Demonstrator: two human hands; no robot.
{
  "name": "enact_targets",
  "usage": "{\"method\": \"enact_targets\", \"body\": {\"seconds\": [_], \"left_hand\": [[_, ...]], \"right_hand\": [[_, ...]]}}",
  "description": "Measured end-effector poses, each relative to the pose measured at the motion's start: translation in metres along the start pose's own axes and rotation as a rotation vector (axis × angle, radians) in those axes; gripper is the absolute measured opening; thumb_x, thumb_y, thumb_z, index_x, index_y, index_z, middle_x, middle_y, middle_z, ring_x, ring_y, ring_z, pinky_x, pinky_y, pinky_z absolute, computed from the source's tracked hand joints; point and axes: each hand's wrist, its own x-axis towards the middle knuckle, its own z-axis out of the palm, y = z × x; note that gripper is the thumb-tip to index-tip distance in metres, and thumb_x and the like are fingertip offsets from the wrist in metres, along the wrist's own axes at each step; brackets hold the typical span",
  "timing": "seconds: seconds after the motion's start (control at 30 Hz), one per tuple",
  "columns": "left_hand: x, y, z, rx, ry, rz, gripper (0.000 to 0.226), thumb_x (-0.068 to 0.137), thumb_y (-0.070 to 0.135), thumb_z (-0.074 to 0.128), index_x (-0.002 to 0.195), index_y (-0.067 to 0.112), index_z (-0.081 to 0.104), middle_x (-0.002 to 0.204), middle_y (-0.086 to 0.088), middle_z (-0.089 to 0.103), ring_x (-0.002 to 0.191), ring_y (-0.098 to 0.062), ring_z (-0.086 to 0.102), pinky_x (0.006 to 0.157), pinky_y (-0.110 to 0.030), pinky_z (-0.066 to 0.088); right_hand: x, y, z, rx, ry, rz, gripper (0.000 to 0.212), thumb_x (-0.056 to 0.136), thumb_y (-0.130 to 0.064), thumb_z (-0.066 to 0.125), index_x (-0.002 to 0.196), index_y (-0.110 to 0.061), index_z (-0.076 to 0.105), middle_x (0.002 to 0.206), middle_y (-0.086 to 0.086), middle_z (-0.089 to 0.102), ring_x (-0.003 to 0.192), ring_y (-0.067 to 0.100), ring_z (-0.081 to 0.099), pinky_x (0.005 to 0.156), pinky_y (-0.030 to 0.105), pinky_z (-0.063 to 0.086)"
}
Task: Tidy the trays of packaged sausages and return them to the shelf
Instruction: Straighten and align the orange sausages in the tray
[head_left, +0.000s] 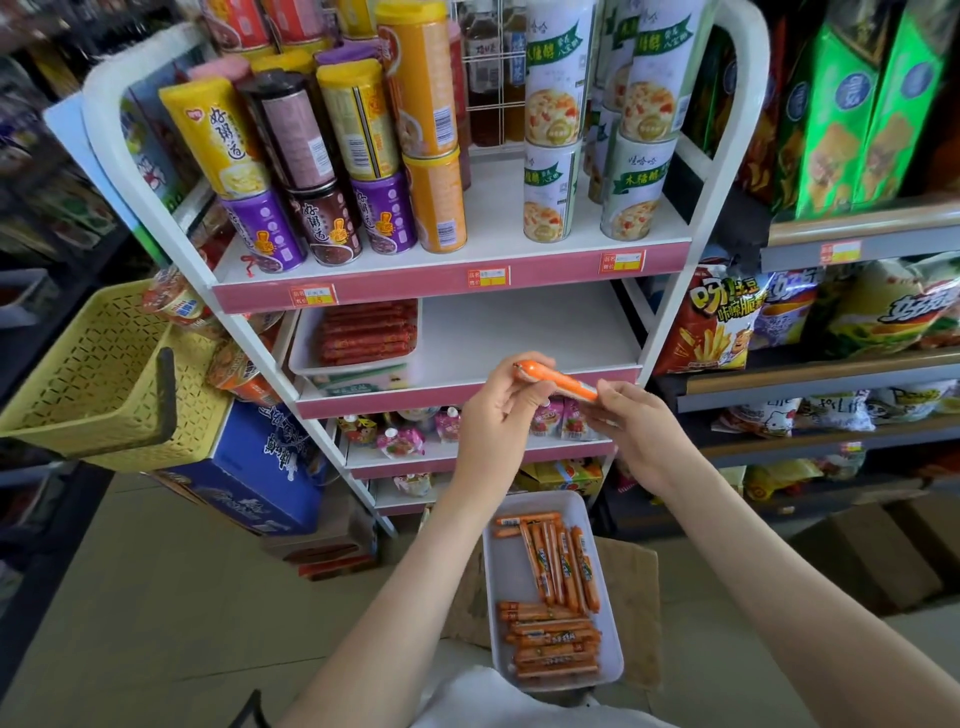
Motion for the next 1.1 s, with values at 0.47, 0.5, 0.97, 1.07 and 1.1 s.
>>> {"method": "enact_targets", "body": {"seconds": [0.47,0.5,0.97,1.07,1.1], "left_hand": [[0.001,-0.01,0.005,0.537,0.033,0.338,0.035,0.092,0.032,0.043,0.106,0.006,0.063,0.092,-0.006,0.064,0.084,-0.016,0.058,0.069,-0.005,0.033],[0.001,-0.011,0.004,0.545,0.045,0.343,0.035,0.092,0.031,0.044,0.106,0.006,0.063,0.093,-0.006,0.064,0.085,-0.016,0.058,0.069,-0.003,0.033],[0.002,-0.014,-0.015,0.463,-0.106,0.05,0.016,0.094,0.026,0.056,0.1,0.015,0.065,0.085,0.011,0.062,0.073,0.001,0.056,0.063,-0.004,0.038],[0.0,-0.013,-0.016,0.365,-0.126,-0.05,0.018,0.095,0.024,0.054,0.108,0.016,0.064,0.09,0.012,0.064,0.078,0.002,0.059,0.068,-0.007,0.043],[-0.001,-0.012,-0.015,0.32,-0.121,-0.076,0.02,0.095,0.023,0.054,0.111,0.016,0.064,0.093,0.01,0.065,0.082,0.0,0.06,0.072,-0.008,0.046]], "right_hand": [[-0.036,-0.035,0.023,-0.616,-0.144,-0.826,0.022,0.083,-0.006,0.07,0.092,-0.024,0.063,0.093,-0.01,0.059,0.094,0.009,0.057,0.084,0.021,0.048],[-0.035,-0.035,0.022,-0.629,-0.151,-0.836,0.022,0.083,-0.006,0.069,0.093,-0.025,0.063,0.094,-0.011,0.059,0.094,0.008,0.057,0.084,0.019,0.048],[-0.016,-0.024,-0.001,0.129,0.099,-0.327,0.02,0.096,0.001,0.047,0.1,-0.014,0.059,0.091,0.005,0.065,0.084,0.012,0.067,0.08,0.024,0.054],[-0.009,-0.02,-0.009,0.27,0.115,-0.248,0.019,0.097,0.0,0.044,0.102,-0.012,0.058,0.094,0.007,0.064,0.086,0.013,0.067,0.082,0.026,0.055],[-0.007,-0.017,-0.011,0.296,0.113,-0.23,0.019,0.098,0.0,0.043,0.103,-0.011,0.057,0.095,0.008,0.063,0.086,0.013,0.067,0.081,0.025,0.055]]}}
